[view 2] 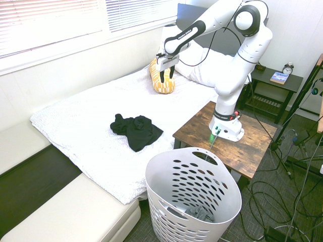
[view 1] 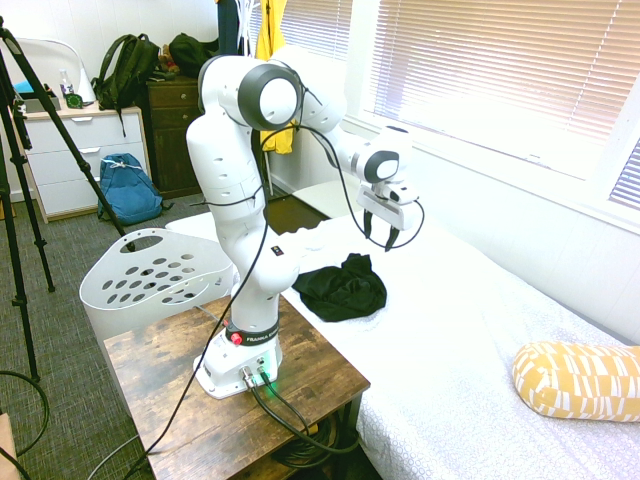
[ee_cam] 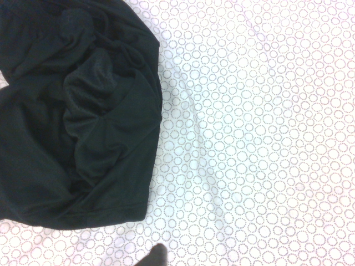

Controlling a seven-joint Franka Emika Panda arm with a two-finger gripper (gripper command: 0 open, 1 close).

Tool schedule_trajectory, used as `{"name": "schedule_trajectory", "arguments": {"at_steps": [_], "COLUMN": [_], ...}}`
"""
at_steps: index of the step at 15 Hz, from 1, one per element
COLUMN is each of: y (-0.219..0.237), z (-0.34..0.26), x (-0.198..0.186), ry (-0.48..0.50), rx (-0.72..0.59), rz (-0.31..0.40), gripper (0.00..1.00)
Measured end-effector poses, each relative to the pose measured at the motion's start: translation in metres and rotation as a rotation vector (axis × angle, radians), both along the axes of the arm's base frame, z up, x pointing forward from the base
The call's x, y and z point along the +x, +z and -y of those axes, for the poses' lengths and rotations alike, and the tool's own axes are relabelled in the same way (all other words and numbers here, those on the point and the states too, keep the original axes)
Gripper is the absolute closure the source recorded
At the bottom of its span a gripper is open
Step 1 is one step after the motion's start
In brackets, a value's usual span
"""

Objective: Put my clothes in the laundry bag

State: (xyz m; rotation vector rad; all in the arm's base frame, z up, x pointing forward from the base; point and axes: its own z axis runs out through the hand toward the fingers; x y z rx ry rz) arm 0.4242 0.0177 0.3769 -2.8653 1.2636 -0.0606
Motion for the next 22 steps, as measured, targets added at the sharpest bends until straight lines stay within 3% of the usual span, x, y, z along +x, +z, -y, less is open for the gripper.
{"name": "schedule_trajectory", "arguments": {"at_steps": [4, 8, 14, 18, 19, 22], "y": [-0.004, -0.04, -0.195, -0.319, -0.341, -0.373], "z": [-0.002, -0.045, -0.102, -0.105, -0.103, -0.093], "x": [0.01, 0.064, 0.118, 0.116, 0.115, 0.113], "ry": [0.003, 0.075, 0.174, 0.229, 0.236, 0.25], "rx": [0.002, 0.026, 0.062, 0.068, 0.073, 0.087], "rz": [0.025, 0.056, 0.008, -0.057, -0.067, -0.073], "gripper": [0.0, 0.0, 0.0, 0.0, 1.0, 1.0]}}
